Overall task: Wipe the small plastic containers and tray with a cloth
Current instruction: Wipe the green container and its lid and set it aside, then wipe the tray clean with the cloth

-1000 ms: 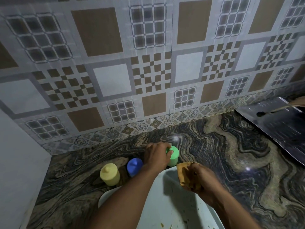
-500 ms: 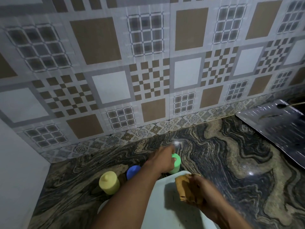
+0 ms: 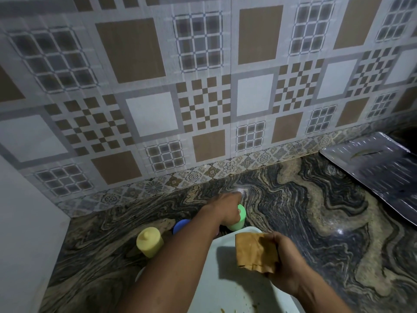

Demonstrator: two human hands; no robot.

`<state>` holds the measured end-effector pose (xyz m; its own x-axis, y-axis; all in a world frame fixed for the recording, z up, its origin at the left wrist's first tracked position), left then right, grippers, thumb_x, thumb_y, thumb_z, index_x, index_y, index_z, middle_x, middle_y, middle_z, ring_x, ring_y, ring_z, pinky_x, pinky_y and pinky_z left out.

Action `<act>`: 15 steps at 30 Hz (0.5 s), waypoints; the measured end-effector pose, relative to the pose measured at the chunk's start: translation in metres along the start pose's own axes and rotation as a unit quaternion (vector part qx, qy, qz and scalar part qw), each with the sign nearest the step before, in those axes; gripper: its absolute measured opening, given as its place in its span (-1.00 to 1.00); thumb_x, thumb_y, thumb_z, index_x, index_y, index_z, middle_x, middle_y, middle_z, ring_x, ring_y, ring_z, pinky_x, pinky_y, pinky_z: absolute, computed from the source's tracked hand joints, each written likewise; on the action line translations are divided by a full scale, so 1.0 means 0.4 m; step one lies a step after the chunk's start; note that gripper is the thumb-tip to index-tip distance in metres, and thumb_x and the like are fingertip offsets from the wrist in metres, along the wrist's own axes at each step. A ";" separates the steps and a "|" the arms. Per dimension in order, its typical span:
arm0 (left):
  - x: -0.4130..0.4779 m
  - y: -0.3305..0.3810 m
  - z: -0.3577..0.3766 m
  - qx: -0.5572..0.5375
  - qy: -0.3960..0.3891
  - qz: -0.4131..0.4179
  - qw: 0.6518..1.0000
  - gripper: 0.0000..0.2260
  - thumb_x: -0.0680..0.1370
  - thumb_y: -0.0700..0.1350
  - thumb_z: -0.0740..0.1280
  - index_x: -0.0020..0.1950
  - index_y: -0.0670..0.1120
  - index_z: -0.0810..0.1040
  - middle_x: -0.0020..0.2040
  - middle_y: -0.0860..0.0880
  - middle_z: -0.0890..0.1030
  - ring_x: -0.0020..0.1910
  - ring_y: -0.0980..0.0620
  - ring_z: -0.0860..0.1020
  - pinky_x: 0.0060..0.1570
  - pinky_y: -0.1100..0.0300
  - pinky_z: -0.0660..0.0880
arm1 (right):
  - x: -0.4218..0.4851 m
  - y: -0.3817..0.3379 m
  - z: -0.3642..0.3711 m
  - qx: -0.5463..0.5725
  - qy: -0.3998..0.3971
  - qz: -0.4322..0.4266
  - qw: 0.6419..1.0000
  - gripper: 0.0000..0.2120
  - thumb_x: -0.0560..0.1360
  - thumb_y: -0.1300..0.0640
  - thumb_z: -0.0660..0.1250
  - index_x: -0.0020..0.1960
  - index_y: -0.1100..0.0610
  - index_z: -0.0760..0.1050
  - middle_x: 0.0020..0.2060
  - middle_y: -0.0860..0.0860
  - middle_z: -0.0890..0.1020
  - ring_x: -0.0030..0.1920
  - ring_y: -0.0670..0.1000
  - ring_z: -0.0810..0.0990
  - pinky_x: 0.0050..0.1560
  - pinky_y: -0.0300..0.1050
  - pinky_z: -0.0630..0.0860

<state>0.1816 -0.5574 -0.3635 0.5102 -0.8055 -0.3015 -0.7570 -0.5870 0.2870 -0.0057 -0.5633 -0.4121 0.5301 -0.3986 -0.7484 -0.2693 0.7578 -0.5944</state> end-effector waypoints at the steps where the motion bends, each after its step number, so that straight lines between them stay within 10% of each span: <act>1: 0.002 0.006 0.003 -0.004 -0.007 0.002 1.000 -0.68 0.60 -0.06 0.30 0.33 -0.08 0.38 0.34 -0.17 0.47 0.25 -0.21 0.48 0.15 -0.04 0.46 | -0.002 -0.001 -0.001 0.003 -0.010 0.004 1.000 -0.78 0.53 0.11 0.20 -0.03 0.23 0.55 -0.32 0.21 0.65 -0.24 0.21 0.59 -0.15 0.07 0.51; 15: -0.057 -0.044 -0.009 -0.029 0.071 -0.003 0.997 -0.39 0.54 0.07 0.39 0.53 0.03 0.25 0.49 -0.07 0.38 0.46 -0.15 0.34 0.40 -0.08 0.35 | -0.049 0.010 0.024 -0.017 -0.105 0.014 0.994 -0.80 0.56 0.31 0.27 0.12 0.34 0.58 -0.05 0.30 0.71 -0.23 0.23 0.73 -0.18 0.17 0.67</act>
<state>0.1849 -0.5289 -0.3583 0.5704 -0.8032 -0.1722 -0.7312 -0.5919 0.3390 -0.0094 -0.5477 -0.3971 0.6765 -0.2583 -0.6896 -0.3124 0.7473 -0.5864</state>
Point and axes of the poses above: each hand's wrist, its own x-axis towards the middle knuckle, its own z-axis out of the palm, y = z × x, the point moved 9 cm from there along x, towards the middle knuckle
